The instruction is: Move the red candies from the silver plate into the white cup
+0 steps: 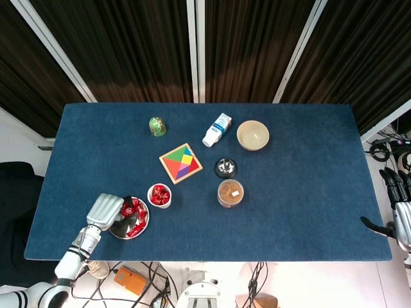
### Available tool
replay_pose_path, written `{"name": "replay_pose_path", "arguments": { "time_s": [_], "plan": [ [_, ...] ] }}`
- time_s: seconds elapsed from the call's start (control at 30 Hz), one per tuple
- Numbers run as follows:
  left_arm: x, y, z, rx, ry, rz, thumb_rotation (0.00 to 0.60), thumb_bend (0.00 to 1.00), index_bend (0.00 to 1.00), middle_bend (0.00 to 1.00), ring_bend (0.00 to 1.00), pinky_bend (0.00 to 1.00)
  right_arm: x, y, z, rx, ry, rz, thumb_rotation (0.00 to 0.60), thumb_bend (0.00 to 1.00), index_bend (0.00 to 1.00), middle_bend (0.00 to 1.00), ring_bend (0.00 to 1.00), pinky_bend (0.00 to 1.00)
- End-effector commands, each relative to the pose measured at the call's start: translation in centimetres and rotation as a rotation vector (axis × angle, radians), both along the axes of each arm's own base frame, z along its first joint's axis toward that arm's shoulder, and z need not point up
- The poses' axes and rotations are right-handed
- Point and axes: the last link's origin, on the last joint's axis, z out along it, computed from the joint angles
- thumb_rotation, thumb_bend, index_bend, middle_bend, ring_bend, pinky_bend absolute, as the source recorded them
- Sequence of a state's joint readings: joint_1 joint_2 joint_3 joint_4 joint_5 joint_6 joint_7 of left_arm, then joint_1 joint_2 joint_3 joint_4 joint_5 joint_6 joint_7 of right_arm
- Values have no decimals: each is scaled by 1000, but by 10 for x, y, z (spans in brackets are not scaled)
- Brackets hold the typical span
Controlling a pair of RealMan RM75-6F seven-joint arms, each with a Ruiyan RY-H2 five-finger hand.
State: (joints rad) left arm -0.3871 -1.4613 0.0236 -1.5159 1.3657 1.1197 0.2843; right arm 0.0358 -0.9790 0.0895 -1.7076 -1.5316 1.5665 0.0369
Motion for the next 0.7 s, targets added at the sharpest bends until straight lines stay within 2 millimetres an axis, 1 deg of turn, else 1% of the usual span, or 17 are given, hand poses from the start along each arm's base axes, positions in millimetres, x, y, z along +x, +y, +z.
{"name": "replay_pose_path", "arguments": {
  "time_s": [0.03,0.13,0.27,0.37,0.5,0.6,0.7],
  "plan": [
    [-1,0,-1,-4,4,2,600,258,491,955,923,831,0,0,0,1,-1,-1,600,157,0,118,0,98],
    [-1,1,-1,-7,6,5,600,296,520,955,923,831,0,0,-1,2,0,-1,600,157,0,118,0,97],
    [-3,2,-1,-8,7,8,600,387,573,955,923,830,0,-1,-1,2,0,-1,600,157,0,117,0,98],
    [-3,1,1,-1,6,6,600,392,590,955,923,830,0,-1,-1,2,-1,-1,600,157,0,118,0,100],
    [4,-2,12,24,-25,-14,600,390,591,955,923,830,0,0,0,0,-1,1,600,157,0,117,0,100],
    [13,-3,28,63,-71,-39,600,386,591,955,923,830,0,0,0,-2,-2,2,600,157,0,118,0,100],
    [29,-3,46,106,-134,-84,600,381,591,955,923,830,-1,2,1,-6,-3,0,600,157,0,118,0,100]
  ]
}}
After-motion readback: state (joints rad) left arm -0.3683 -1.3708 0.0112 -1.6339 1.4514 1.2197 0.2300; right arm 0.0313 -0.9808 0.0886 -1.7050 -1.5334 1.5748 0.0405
